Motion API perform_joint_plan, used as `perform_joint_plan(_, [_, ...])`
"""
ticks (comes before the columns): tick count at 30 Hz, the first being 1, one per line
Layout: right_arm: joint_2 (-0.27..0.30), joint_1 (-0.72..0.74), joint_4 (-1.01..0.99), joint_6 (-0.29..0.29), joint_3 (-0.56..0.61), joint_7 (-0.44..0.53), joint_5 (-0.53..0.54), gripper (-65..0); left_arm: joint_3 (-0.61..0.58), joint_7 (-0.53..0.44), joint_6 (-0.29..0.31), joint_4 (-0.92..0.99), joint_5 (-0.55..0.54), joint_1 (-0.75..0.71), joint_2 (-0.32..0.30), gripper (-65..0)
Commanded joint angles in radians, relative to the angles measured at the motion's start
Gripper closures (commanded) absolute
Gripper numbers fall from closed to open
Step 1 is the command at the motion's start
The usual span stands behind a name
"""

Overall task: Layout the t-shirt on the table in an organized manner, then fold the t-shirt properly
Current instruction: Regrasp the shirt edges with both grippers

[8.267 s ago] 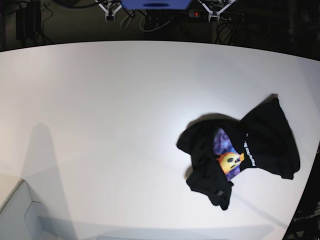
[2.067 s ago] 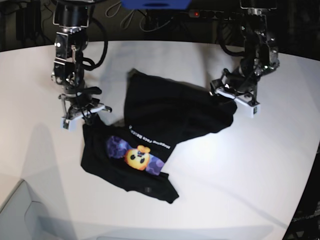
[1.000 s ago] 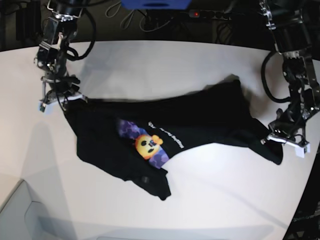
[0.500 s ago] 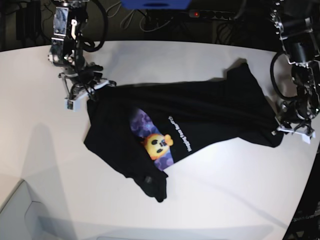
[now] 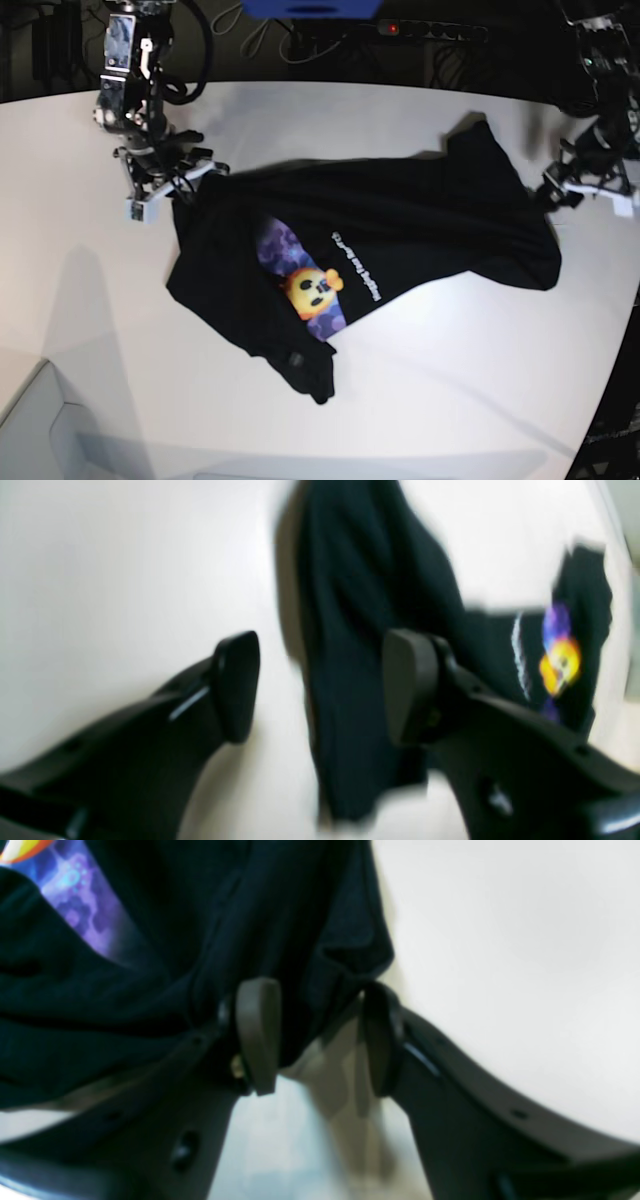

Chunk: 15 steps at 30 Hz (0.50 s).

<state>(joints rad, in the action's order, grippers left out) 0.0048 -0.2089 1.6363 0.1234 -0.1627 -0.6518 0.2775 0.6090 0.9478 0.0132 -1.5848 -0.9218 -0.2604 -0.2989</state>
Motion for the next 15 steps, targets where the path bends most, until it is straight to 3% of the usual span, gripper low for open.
perform_joint_plan(1, [0.004, 0.007, 0.014, -0.001, -0.002, 0.008, 0.001, -29.7, -0.005, -0.008, -0.017, -0.041, -0.039, -0.03, 0.036, -37.9])
perform_joint_plan(3, [0.004, 0.009, 0.014, -0.001, -0.002, 0.008, 0.001, -31.3, -0.007, -0.008, -0.019, -0.068, -0.038, -0.083, 0.125, -37.9])
perform_joint_plan(7, [0.008, 0.01, 0.014, -0.001, 0.033, 0.01, 0.001, -32.6, -0.011, -0.008, -0.019, -0.101, 0.019, -0.149, 0.234, -38.0])
perform_joint_plan(11, [0.007, 0.015, 0.012, -0.001, 0.05, 0.008, 0.001, -32.6, -0.013, -0.006, -0.011, -0.099, 0.14, -0.152, 0.301, -38.0])
perform_joint_plan(15, [0.005, 0.016, 0.011, -0.001, 0.05, 0.011, 0.001, -32.3, -0.013, -0.006, -0.009, -0.098, 0.188, -0.15, 0.313, -37.4])
